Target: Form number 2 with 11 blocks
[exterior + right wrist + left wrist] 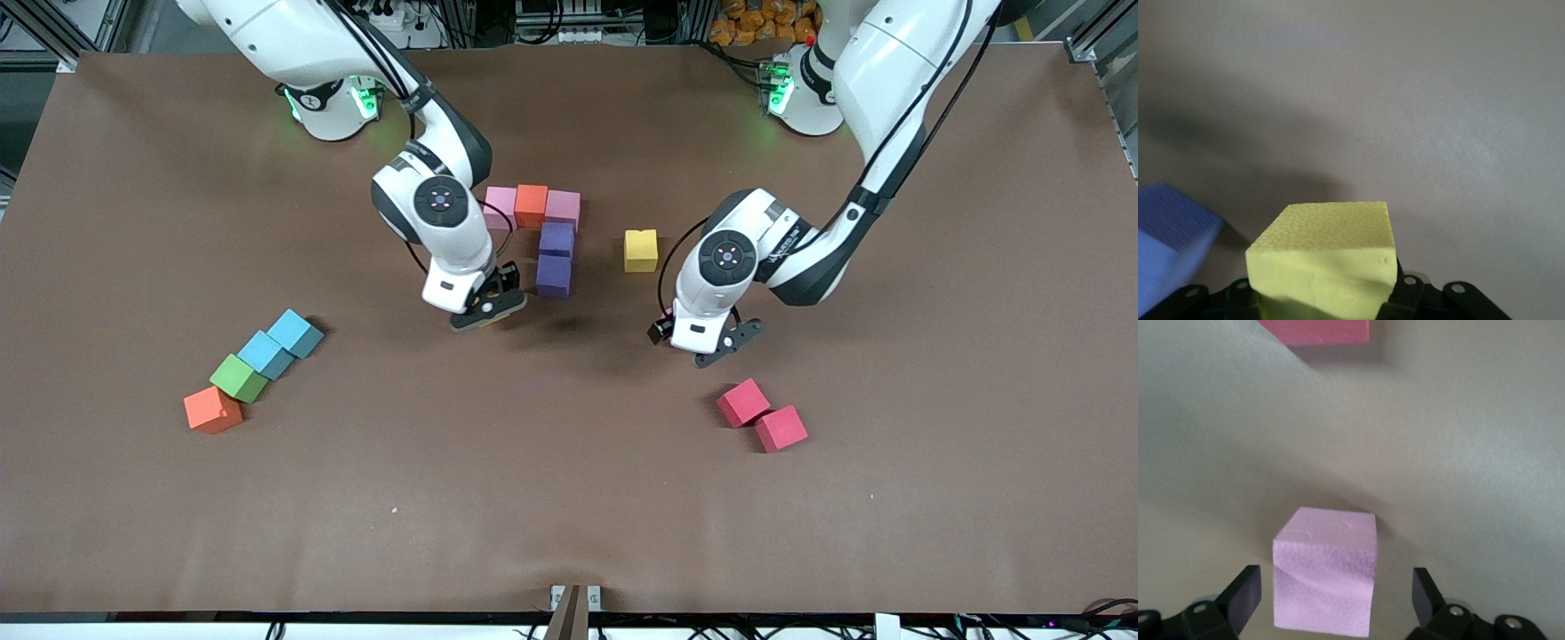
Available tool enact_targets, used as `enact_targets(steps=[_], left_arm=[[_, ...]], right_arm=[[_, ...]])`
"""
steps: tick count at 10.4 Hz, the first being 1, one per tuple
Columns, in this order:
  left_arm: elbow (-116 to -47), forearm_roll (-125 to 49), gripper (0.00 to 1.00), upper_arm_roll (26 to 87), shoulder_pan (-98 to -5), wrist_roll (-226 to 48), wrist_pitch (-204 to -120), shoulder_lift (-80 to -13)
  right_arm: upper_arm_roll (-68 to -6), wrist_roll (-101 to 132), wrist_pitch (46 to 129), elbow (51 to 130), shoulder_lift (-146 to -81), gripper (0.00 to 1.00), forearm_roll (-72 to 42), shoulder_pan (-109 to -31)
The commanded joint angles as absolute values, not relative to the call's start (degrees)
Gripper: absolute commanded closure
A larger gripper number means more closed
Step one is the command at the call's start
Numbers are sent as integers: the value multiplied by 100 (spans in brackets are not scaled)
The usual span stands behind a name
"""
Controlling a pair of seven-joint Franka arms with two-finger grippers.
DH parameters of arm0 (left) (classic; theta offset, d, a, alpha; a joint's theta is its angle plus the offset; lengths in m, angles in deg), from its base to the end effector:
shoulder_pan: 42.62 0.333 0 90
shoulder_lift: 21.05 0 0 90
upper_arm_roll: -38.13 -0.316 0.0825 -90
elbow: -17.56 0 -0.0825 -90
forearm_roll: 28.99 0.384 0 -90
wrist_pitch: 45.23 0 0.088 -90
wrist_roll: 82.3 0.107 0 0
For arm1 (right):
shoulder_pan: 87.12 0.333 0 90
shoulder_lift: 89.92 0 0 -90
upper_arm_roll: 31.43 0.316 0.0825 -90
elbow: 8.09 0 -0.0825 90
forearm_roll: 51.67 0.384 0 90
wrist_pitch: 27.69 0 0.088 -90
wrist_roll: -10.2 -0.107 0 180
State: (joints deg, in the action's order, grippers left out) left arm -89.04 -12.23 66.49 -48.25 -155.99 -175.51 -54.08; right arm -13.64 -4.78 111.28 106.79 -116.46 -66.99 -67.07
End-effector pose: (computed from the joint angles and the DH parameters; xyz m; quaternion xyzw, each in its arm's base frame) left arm 0.5359 -0.3319 0.2319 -0.9614 -0.2714 0.0429 0.0160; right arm 0.4810 0.3663 0.2320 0.9591 0.2824 0.0037 0.0185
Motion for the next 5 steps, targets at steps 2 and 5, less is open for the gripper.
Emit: enact_targets(steps=[2, 5], left_arm=[[-9099, -1054, 0, 6687, -4790, -15631, -17627, -5417], [-9081, -1001, 0, 6687, -4877, -15648, -17758, -5611]], right_arm=[[-1333, 1657, 11249, 10951, -11392, 97, -6969, -6734], [-1315, 3352, 11399, 11039, -11506, 97, -6969, -6725]])
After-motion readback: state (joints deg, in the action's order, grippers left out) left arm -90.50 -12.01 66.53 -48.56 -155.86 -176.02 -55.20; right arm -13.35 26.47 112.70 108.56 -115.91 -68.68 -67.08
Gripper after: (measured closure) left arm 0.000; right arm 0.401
